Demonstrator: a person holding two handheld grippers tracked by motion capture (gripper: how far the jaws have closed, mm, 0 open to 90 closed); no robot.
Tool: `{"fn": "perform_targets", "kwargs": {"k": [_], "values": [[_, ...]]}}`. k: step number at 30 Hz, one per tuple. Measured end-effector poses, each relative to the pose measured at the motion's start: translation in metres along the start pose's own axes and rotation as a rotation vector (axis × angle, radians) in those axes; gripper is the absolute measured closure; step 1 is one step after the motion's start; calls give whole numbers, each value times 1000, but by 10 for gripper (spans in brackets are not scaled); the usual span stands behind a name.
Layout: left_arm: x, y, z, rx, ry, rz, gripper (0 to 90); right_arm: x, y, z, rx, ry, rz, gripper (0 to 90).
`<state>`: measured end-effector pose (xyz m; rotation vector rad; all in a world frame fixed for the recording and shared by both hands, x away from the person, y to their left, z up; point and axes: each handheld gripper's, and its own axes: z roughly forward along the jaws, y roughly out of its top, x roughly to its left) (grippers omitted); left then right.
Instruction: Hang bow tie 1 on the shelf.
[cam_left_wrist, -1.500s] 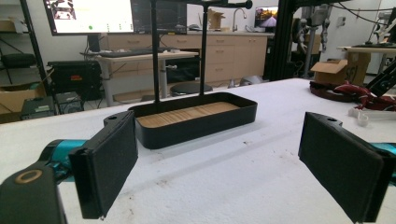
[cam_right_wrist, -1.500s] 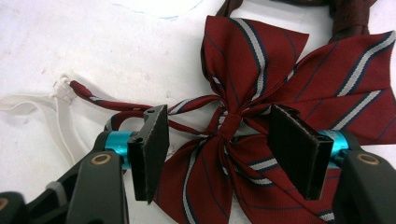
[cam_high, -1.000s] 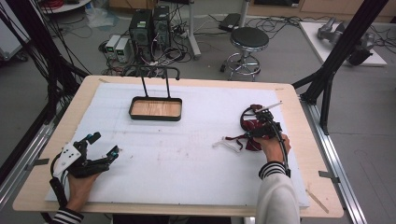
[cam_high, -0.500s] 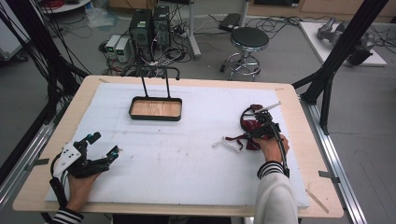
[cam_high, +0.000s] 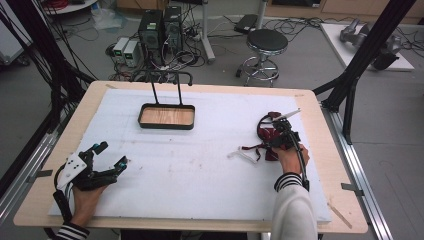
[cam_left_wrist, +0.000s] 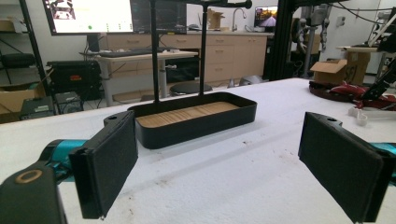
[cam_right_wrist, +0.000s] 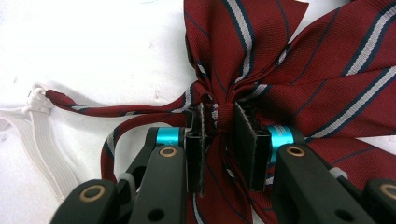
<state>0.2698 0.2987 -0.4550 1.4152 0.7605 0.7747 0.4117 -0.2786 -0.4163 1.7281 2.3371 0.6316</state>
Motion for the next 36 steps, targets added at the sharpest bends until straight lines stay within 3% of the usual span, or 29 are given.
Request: {"fn": "perform_targets", "kwargs": {"k": [8,15,25,36], "values": [[0,0,0,0,1,0,123,1,0,-3,-10,-1,0,753],[0,0,0,-1,1,2,124,2,-1,-13,-61,3,-4,754],[0,0,0,-1,2,4,124,9,-2,-38,-259,21,-51,755],[0,0,0,-1,2,4,124,14,-4,-54,-412,40,-82,755]]}}
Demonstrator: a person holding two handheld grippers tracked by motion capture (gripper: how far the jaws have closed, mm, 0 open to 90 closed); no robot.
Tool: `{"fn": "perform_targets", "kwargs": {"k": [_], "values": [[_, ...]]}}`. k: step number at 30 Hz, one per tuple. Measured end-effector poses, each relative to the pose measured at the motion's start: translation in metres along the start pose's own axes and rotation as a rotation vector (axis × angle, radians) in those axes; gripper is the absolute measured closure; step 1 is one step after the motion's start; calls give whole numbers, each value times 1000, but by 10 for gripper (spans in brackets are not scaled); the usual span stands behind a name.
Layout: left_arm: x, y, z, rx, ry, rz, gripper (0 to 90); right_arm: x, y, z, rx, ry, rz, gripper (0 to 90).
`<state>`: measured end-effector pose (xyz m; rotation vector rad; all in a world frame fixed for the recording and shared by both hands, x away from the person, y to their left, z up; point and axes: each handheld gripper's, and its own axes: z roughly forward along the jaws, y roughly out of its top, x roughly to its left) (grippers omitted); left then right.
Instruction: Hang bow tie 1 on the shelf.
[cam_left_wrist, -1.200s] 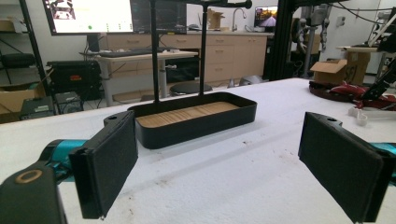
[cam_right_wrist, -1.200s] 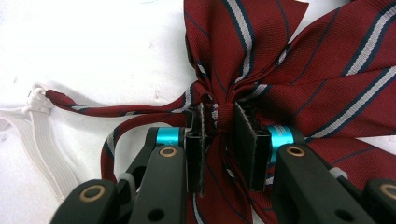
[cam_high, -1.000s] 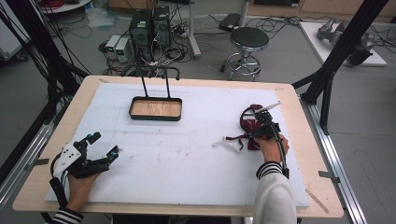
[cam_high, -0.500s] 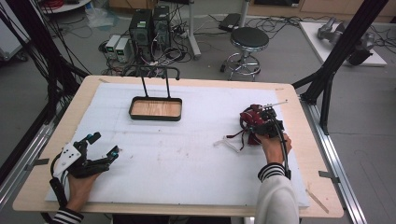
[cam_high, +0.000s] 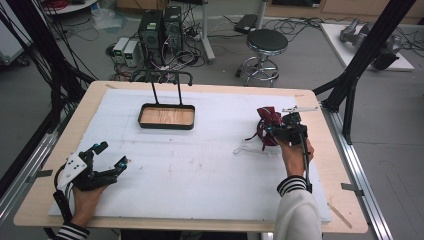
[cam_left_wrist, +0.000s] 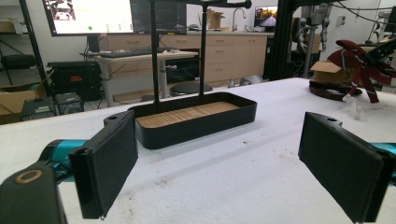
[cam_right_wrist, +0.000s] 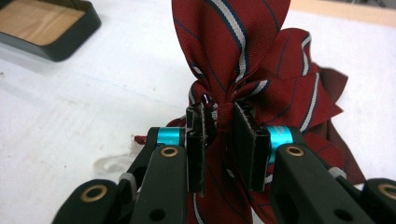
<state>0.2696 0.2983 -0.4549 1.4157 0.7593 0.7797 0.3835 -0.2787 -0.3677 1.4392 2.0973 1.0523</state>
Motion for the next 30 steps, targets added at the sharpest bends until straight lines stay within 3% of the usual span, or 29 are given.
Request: {"fn": "perform_targets", "kwargs": {"k": [17,30], "values": [[0,0,0,1,1,1,124,15,8,-10,-157,36,-32,755],[0,0,0,1,-1,0,124,45,34,-12,-221,64,-98,755]]}}
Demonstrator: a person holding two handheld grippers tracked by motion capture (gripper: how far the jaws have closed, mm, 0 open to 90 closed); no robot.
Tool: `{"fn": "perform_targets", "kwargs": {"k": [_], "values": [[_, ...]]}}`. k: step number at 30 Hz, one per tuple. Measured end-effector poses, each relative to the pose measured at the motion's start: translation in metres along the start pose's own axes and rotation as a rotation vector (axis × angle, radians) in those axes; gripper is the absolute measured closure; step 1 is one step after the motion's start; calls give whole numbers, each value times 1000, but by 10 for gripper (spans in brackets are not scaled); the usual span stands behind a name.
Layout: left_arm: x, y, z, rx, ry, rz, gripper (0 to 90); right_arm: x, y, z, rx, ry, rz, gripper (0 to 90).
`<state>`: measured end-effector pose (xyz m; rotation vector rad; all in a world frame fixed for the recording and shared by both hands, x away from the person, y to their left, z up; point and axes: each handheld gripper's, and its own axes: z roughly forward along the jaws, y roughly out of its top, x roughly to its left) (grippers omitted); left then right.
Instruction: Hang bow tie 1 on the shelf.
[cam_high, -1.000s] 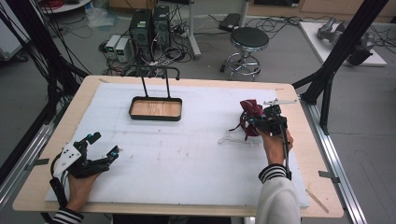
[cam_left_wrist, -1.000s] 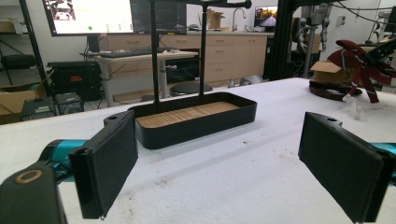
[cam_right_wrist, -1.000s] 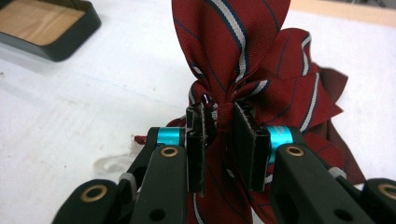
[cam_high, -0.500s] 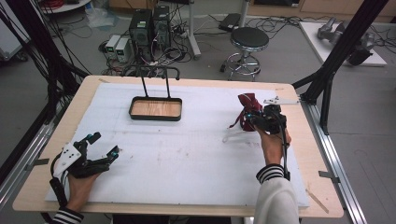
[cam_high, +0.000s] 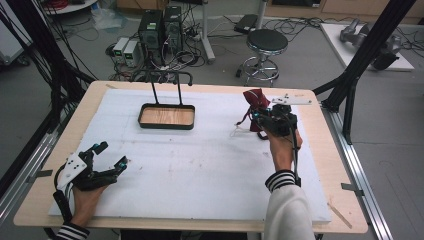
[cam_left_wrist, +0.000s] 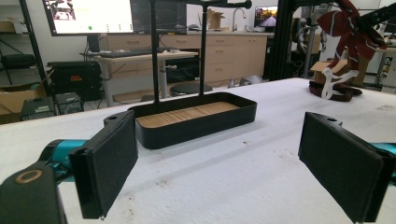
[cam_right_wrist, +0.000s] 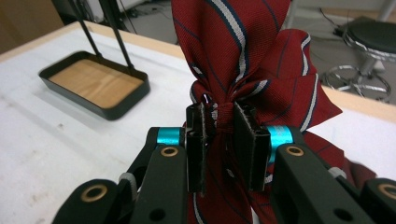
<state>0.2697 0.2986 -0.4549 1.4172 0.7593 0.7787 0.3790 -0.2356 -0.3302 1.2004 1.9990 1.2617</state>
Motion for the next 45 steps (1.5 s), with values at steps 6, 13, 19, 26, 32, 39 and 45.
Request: {"fn": "perform_targets", "kwargs": {"k": [6,13,19,26,32,39,45], "values": [[0,0,0,-1,0,0,123,12,9,5,-46,24,-11,755],[0,0,0,0,0,0,124,17,13,7,-101,57,6,755],[0,0,0,-1,1,-1,124,20,15,6,-159,87,20,755],[0,0,0,-1,0,-1,124,29,27,11,-201,123,15,755],[0,0,0,0,-1,-1,123,42,38,21,-217,153,1,755],[0,0,0,0,-2,-2,124,56,49,34,-222,185,-12,755],[0,0,0,-1,-4,-4,124,65,54,45,-226,199,-19,755]]}}
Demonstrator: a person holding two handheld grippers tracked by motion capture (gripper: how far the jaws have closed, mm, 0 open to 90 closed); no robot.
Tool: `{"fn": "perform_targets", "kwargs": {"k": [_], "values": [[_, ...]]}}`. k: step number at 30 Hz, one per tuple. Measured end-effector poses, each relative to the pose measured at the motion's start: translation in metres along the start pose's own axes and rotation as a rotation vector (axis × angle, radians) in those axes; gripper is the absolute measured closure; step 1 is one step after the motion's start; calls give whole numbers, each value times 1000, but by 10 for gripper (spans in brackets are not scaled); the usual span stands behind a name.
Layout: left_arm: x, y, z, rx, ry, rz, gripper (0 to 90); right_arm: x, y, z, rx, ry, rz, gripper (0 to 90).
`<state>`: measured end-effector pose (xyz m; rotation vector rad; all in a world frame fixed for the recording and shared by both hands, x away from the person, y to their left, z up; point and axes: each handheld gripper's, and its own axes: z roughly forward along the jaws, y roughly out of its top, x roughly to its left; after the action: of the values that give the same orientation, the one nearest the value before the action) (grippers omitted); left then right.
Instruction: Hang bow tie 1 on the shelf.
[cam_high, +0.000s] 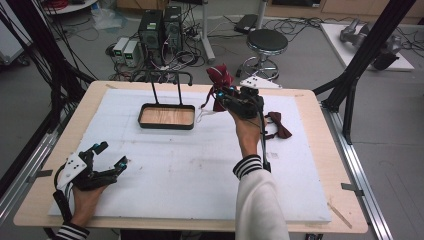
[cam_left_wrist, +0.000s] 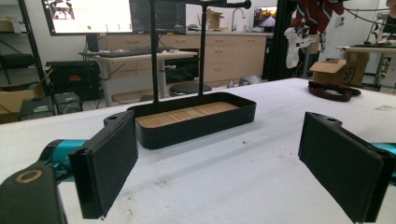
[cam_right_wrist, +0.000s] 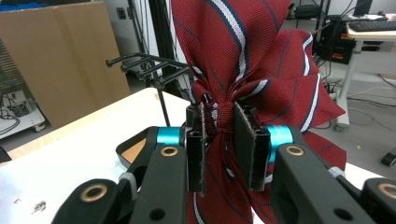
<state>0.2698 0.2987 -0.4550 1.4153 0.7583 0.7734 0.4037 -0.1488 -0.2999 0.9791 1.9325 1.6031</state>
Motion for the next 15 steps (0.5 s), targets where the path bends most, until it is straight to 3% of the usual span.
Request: {"fn": "perform_targets", "kwargs": {"k": [15], "values": [[0,0,0,2,-3,0,124,9,10,22,5,10,-22,755]]}}
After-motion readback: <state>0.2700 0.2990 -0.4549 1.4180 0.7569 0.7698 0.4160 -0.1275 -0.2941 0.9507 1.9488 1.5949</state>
